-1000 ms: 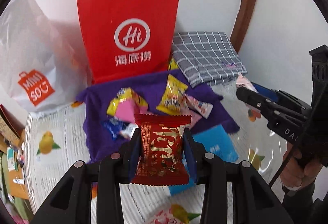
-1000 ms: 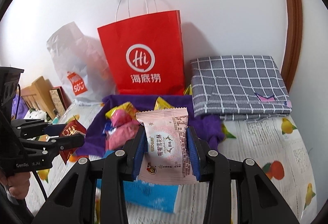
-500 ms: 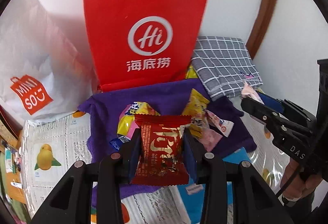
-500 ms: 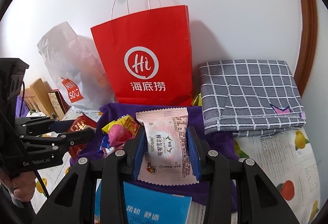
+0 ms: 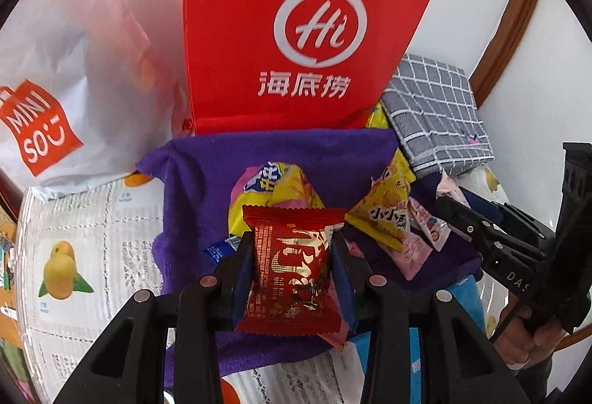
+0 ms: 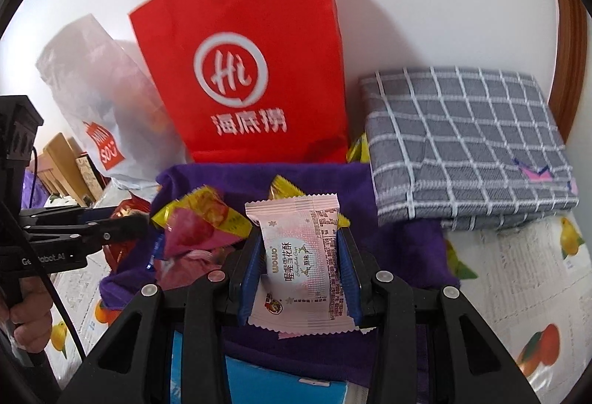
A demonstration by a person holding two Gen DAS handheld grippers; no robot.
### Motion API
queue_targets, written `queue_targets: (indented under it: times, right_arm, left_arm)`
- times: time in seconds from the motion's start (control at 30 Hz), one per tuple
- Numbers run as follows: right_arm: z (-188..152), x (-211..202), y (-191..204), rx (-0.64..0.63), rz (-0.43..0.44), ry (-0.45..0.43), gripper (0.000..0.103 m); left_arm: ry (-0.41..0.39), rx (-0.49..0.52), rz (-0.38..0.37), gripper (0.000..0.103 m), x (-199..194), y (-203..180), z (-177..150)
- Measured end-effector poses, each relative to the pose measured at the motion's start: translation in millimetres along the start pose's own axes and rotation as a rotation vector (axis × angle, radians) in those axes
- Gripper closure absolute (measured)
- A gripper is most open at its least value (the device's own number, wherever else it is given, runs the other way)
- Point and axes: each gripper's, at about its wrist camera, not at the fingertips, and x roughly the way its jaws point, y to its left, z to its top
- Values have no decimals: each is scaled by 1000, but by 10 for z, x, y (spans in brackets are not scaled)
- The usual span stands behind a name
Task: Organize snacks
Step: 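Carry the red packet in the left gripper over the towel while the right carries the pink packet, then open the right gripper to drop the pink packet while the left drops the red packet on the towel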
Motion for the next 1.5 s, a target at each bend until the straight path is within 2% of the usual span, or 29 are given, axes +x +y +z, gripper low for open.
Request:
queue_targets:
  times: [0.3,0.7,0.8,0.93,1.0,1.03,1.1,1.2,1.3,1.5]
  right_arm:
    - [-87,188,-56,-3,-9,70,63]
    - [-80,238,-105,11,-13,98,62]
    - [-83,253,-112,16,-16,109,59]
    - [-65,221,-123,24,-7,102,47]
    - [-49,179,-125,29,-7,91,45]
    - [-40,159,-129,31,-8,86,44]
    - [-23,92,-128,38,-15,68,42]
    - [-23,-10,-122,49,-14,50,40]
    - [-42,-96,-109,60,0,46,40]
    - [-110,-290,-55,36,-48,37,40]
  left_arm:
    - [48,-15,20,66,176,28,-28]
    - [58,-21,27,65,228,19,-39]
    - [54,-22,26,65,222,20,-37]
    - [52,-24,25,65,205,19,-38]
    - [57,-29,23,64,198,23,-31]
    - [61,-33,22,63,196,27,-26]
    - [68,-44,17,49,181,37,-15]
    - [54,-37,28,41,109,21,3]
    - [36,-35,26,37,22,-5,20]
    - [20,-26,17,37,-115,-41,38]
